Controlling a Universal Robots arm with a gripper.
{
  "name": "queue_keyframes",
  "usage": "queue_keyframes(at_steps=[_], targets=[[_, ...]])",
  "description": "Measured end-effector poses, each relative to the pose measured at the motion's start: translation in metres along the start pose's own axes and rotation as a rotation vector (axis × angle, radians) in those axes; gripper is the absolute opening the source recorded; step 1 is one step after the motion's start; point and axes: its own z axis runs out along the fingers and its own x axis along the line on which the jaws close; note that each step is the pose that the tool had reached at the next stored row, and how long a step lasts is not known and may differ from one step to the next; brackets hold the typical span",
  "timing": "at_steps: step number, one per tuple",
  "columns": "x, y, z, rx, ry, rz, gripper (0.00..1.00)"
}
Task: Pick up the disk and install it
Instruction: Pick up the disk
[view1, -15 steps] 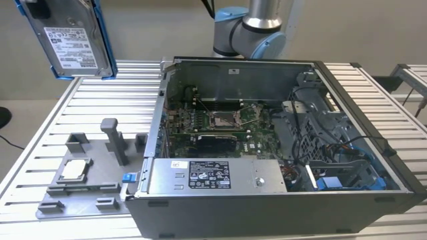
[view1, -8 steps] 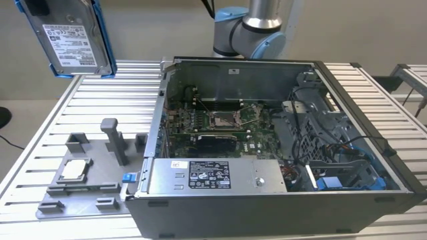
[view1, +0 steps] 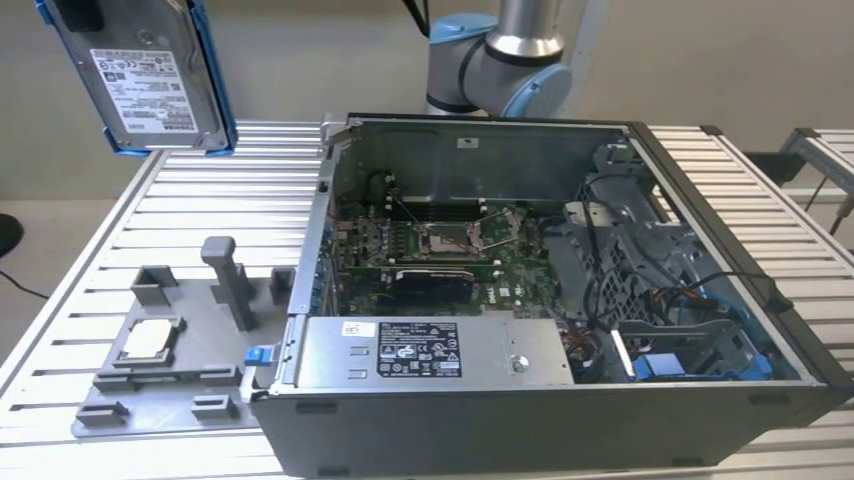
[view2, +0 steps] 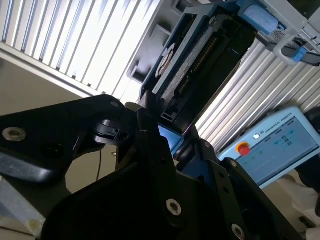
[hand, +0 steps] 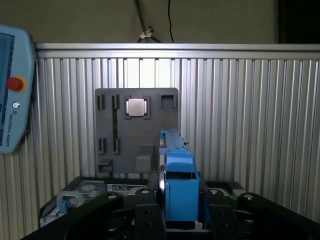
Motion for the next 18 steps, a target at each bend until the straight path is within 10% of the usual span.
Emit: queue_keyframes(at_steps=[18], targets=[[-0.0002,-0.0192,0.0001,0.0000,0.0001,0.000,0.00]])
